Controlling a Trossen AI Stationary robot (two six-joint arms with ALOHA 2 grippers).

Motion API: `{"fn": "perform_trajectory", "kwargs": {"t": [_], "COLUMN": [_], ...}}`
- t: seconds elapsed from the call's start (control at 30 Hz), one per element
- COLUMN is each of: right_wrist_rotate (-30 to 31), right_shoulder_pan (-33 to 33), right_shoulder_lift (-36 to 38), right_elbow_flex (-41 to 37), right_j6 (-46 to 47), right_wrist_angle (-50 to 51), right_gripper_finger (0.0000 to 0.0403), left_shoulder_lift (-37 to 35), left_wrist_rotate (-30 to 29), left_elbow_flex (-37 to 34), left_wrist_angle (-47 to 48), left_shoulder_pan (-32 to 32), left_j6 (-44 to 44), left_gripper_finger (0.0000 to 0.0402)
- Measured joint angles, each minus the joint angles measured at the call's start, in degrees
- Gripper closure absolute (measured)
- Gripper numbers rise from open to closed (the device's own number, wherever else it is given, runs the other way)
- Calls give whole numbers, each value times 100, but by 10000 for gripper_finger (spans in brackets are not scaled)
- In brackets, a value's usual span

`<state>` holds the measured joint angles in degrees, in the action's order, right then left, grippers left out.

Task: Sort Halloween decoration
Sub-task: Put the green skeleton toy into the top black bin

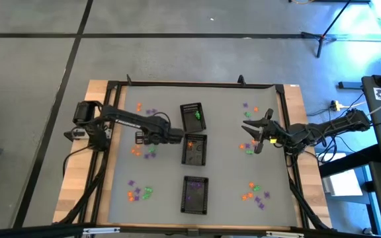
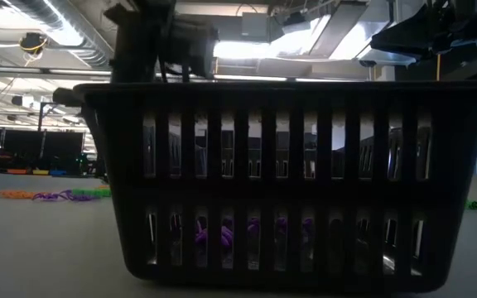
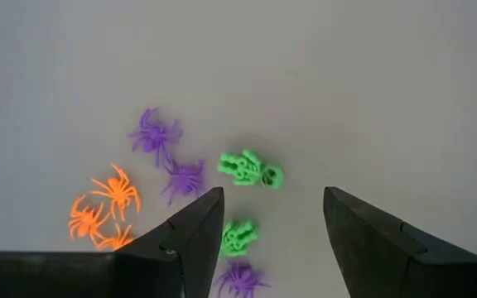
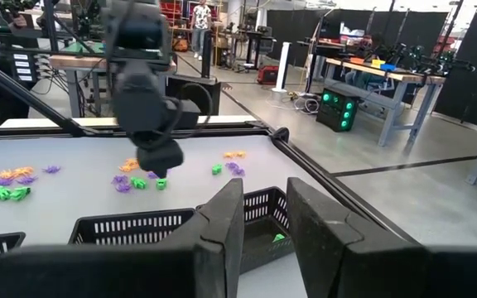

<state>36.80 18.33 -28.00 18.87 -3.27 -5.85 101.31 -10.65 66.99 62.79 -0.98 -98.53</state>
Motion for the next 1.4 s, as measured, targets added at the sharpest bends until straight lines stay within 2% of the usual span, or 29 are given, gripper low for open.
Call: {"fn": "perform_trajectory", "kwargs": {"t": [0.27,0.53,0.87,1.0,1.4], "right_wrist_rotate": [2,2,2,2,2], "right_shoulder_pan": [2,0,0,2,1], "right_shoulder_lift": [1,-1,1,2,2], "right_elbow_flex": [0,0,0,0,0], "right_j6": [0,2,0,2,1], "right_wrist_angle": [2,0,2,2,0], "right_gripper_finger": [310,310,310,310,310], "left_shoulder_lift": [-533,-590,-616,-608,-582], "left_wrist_rotate": [355,728,756,734,647], "left_elbow_flex": [-856,-1617,-1765,-1769,-1648], "left_wrist_angle": [-1059,-1938,-2185,-2212,-2272], "left_shoulder_pan": [-332,-523,-622,-620,-526], "left_j6": [227,396,496,482,471], "left_gripper_finger": [203,203,208,237,387]}}
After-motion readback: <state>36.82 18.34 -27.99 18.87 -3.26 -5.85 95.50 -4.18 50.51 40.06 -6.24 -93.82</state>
